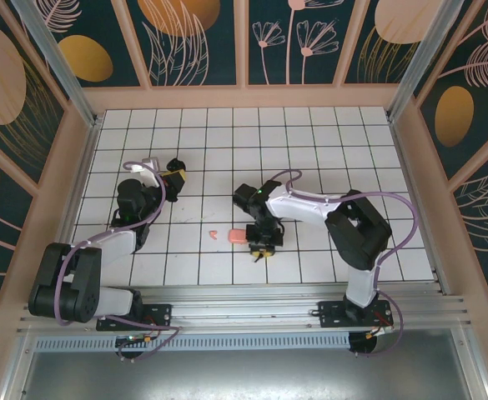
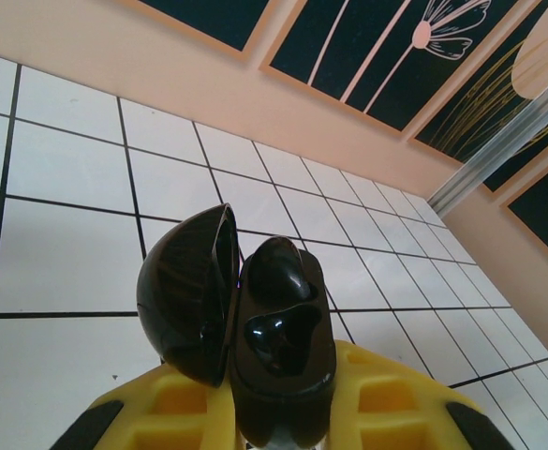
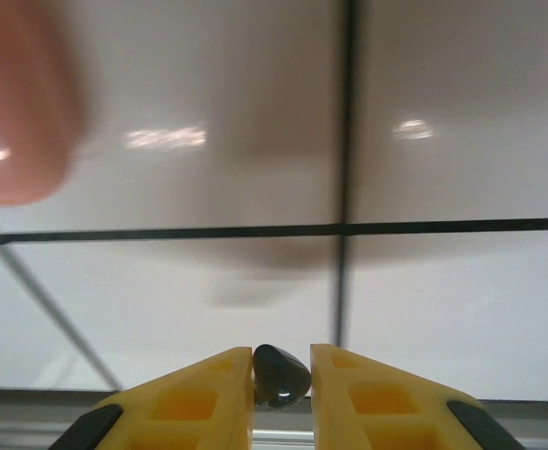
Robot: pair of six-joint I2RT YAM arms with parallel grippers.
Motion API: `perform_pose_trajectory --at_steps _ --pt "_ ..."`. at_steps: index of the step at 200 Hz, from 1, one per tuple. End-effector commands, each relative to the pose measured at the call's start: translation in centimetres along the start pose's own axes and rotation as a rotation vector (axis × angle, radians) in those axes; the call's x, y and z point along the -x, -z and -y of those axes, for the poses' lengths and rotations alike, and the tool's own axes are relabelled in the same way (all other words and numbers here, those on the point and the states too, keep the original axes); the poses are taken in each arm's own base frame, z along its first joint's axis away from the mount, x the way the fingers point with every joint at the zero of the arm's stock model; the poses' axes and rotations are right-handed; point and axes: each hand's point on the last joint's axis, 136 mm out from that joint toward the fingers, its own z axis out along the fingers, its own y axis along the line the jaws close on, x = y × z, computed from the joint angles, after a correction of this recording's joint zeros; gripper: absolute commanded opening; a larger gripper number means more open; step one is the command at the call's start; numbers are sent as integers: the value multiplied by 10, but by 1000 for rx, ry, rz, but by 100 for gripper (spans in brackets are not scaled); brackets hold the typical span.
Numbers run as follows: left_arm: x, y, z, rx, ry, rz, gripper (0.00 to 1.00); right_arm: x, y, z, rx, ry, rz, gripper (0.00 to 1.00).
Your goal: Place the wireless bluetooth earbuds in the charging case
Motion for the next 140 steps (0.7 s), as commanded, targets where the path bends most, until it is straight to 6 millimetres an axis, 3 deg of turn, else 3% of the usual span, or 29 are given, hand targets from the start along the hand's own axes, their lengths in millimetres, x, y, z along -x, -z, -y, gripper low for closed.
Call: perform_pose_trajectory --at_steps 1,23,46,122,140 --pt "12 2 8 -28 -41 25 8 -6 5 45 -179 123 -19 21" --pt "12 0 10 -36 -47 19 8 -1 2 63 -247 163 -35 21" --pt "12 1 10 -36 -50 18 9 4 -4 71 -270 207 -54 22" --pt "11 -1 11 -45 -50 13 9 13 -20 64 -256 274 -87 23" --pt "11 -2 11 -48 -49 13 9 14 -21 64 -256 268 -84 28"
